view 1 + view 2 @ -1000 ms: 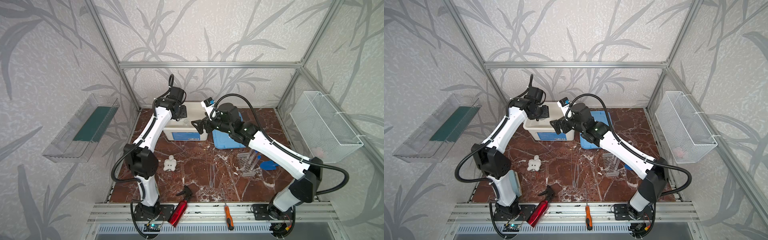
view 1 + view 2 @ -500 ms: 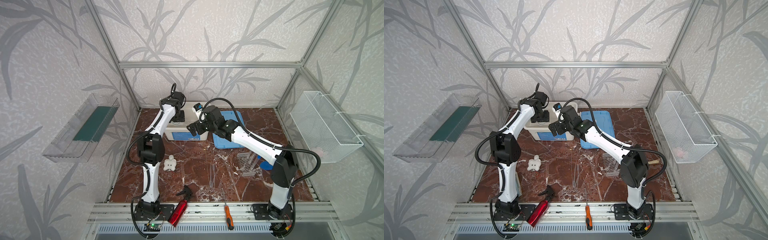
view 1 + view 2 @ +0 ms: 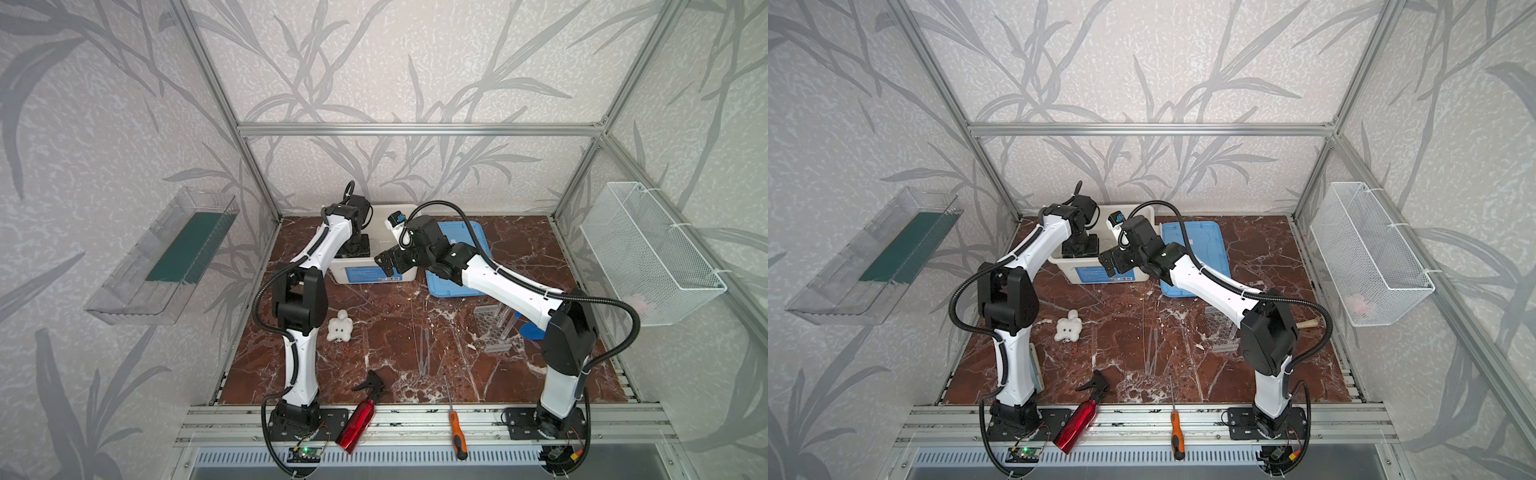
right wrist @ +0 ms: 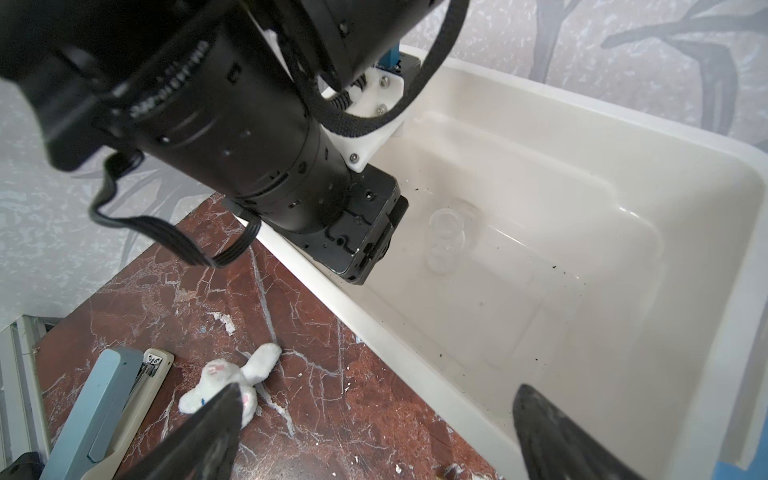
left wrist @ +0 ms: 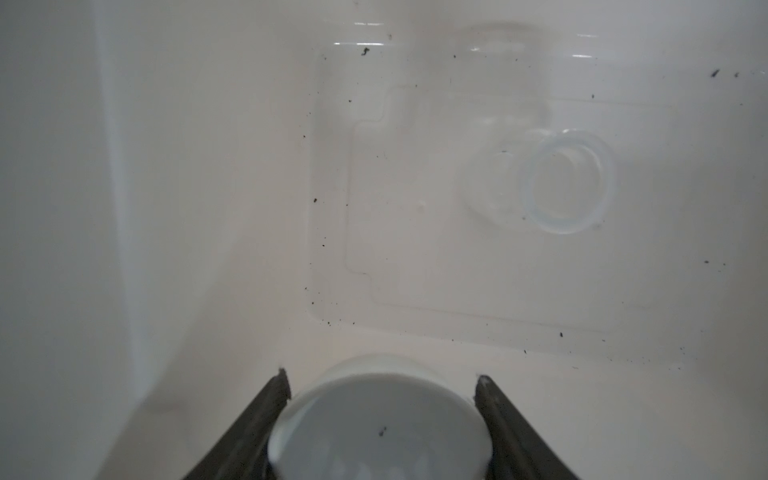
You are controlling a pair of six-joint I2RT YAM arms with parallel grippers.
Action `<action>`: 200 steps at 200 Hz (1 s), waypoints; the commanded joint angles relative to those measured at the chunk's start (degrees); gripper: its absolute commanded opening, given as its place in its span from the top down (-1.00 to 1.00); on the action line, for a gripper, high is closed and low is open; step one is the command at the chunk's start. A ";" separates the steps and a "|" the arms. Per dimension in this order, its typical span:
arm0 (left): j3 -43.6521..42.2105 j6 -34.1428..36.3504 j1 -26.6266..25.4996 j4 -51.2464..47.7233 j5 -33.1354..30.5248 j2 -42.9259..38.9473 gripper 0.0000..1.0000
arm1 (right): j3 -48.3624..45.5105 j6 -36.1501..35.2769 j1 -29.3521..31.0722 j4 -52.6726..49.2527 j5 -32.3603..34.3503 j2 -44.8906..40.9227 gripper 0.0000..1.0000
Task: Organize the chemistry lab equipment
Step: 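Lift the funnel over the white bin while the right gripper nears the bin, then lower the funnel into the white bin and open the left gripper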
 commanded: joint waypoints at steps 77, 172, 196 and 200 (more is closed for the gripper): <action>11.78 1.18 0.55 -3.22 -0.83 8.06 0.08 | 4.31 4.15 -1.50 5.03 -5.62 3.87 -0.98; 7.31 0.83 1.70 -0.13 0.03 11.69 0.08 | 6.09 3.07 -2.53 4.22 -6.08 7.74 -0.98; 5.42 0.51 1.72 1.41 -0.17 12.13 0.05 | 4.52 4.11 -3.07 5.59 -6.43 7.28 -0.98; 5.33 0.36 1.70 1.36 -0.20 12.30 0.05 | 4.14 4.21 -3.15 5.81 -6.47 7.14 -0.98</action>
